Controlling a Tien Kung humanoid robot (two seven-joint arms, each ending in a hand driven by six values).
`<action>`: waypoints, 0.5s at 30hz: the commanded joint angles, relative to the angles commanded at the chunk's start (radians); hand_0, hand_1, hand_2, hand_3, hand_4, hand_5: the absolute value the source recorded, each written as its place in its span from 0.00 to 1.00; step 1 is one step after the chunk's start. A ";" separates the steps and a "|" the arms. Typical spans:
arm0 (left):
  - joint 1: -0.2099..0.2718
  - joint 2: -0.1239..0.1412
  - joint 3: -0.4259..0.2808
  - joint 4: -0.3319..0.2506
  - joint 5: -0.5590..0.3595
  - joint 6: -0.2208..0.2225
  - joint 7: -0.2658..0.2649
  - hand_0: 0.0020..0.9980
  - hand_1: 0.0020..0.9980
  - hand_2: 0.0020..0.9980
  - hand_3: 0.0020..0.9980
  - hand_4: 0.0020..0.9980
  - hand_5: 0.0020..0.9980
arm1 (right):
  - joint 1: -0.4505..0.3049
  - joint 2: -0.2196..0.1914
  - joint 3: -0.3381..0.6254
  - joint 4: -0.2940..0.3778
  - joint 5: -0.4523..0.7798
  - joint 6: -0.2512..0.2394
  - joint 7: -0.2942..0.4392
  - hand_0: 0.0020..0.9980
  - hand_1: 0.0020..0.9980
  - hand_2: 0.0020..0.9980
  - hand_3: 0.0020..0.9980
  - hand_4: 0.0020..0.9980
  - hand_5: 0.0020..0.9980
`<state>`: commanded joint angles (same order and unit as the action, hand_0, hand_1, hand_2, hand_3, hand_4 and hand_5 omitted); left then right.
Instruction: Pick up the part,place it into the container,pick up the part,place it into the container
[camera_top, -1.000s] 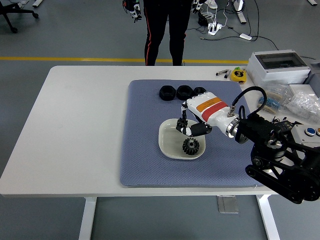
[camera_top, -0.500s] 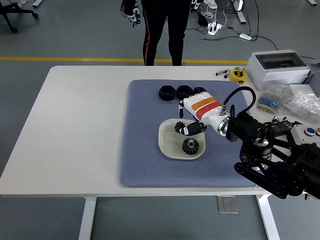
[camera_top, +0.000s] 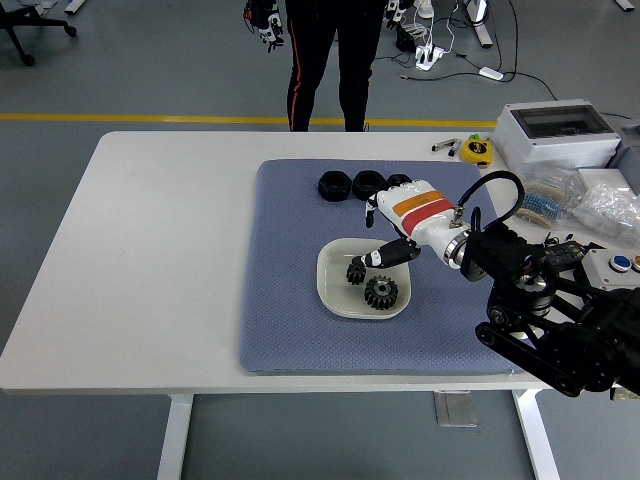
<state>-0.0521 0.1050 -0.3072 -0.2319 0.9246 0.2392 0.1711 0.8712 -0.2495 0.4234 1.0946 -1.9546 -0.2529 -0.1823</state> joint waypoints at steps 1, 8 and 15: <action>0.000 0.000 0.002 0.000 -0.003 0.001 -0.001 0.67 0.63 0.70 0.62 0.63 0.64 | -0.005 -0.007 0.016 0.009 -0.001 -0.007 -0.002 0.00 0.00 0.11 0.50 1.00 0.59; 0.000 -0.001 0.005 0.001 -0.009 0.003 -0.003 0.67 0.64 0.70 0.62 0.63 0.64 | -0.051 -0.075 0.117 0.095 0.174 -0.155 0.000 0.00 0.04 0.17 0.50 1.00 0.59; 0.001 -0.002 0.002 0.002 -0.001 0.002 -0.002 0.67 0.63 0.70 0.62 0.63 0.64 | -0.111 -0.130 0.217 0.253 0.466 -0.306 0.130 0.10 0.21 0.36 0.53 1.00 0.61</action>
<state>-0.0511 0.1028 -0.3053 -0.2297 0.9237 0.2413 0.1693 0.7600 -0.3795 0.6407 1.3477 -1.4889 -0.5587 -0.0526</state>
